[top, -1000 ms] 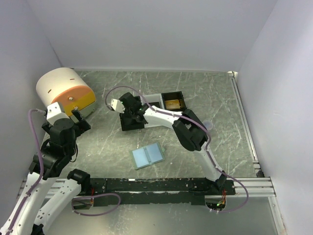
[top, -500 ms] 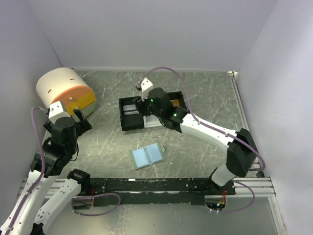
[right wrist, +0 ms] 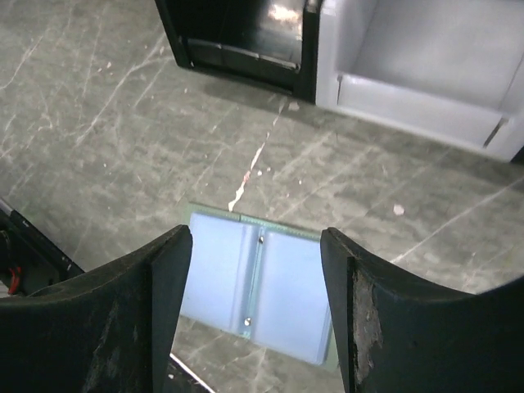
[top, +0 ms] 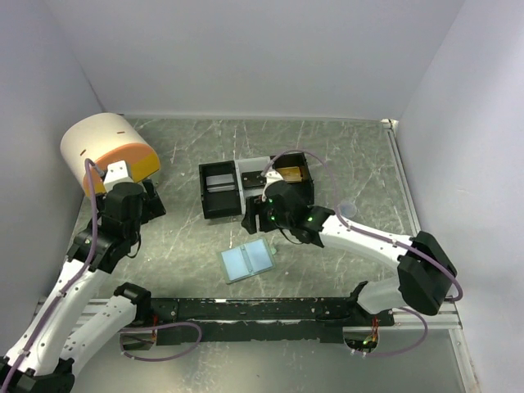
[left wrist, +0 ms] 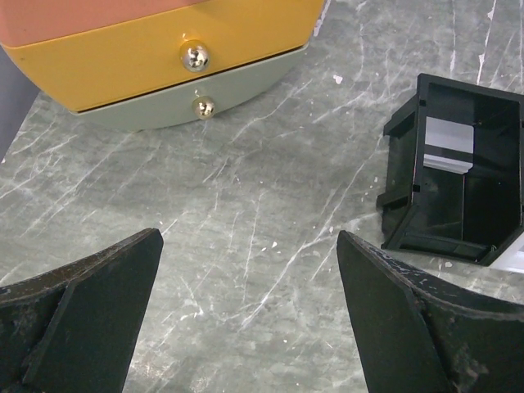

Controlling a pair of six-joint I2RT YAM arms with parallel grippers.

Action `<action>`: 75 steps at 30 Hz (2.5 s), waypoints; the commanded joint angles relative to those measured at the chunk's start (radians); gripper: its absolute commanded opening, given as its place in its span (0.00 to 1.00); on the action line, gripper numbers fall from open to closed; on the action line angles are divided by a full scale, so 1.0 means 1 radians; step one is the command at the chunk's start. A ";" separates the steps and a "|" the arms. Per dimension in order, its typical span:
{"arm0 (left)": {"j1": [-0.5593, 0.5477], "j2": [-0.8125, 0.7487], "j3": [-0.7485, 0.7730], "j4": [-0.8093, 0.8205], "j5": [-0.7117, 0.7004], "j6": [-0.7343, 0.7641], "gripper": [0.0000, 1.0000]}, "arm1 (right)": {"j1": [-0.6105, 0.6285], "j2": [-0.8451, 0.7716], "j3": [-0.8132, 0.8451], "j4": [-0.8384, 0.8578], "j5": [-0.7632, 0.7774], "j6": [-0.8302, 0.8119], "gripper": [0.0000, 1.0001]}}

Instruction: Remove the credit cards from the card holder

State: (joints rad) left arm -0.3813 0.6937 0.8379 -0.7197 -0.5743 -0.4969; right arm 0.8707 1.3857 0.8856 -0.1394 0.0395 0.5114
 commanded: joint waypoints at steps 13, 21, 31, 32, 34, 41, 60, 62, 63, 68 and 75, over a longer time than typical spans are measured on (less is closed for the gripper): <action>0.005 -0.030 -0.001 0.018 -0.006 0.004 1.00 | 0.186 0.047 -0.020 -0.087 0.121 0.175 0.64; 0.005 -0.016 0.007 0.004 -0.012 -0.002 1.00 | 0.266 0.161 0.046 -0.137 0.170 0.156 0.65; 0.005 -0.039 0.002 0.013 -0.014 0.002 1.00 | 0.346 0.341 0.204 -0.220 0.233 0.136 0.69; 0.005 -0.037 0.001 0.013 -0.014 0.003 1.00 | 0.352 0.355 0.214 -0.233 0.251 0.143 0.70; 0.005 -0.036 0.003 0.012 -0.013 0.002 1.00 | 0.361 0.373 0.229 -0.252 0.279 0.150 0.71; 0.005 -0.038 0.003 0.013 -0.013 0.003 1.00 | 0.366 0.398 0.226 -0.269 0.313 0.157 0.72; 0.005 -0.040 0.002 0.012 -0.011 0.004 1.00 | 0.365 0.481 0.185 -0.211 0.236 0.165 0.47; 0.005 -0.041 0.001 0.013 -0.010 0.003 1.00 | 0.365 0.480 0.197 -0.220 0.243 0.165 0.46; 0.005 -0.040 0.002 0.012 -0.010 0.003 1.00 | 0.364 0.477 0.200 -0.220 0.244 0.164 0.45; 0.005 -0.040 0.002 0.012 -0.009 0.004 1.00 | 0.356 0.447 0.192 -0.191 0.228 0.169 0.36; 0.006 -0.041 0.002 0.012 -0.011 0.003 1.00 | 0.352 0.399 0.197 -0.169 0.225 0.166 0.25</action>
State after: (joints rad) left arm -0.3813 0.6601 0.8379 -0.7227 -0.5751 -0.4976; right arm 1.2240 1.8088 1.0855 -0.3187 0.2768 0.6621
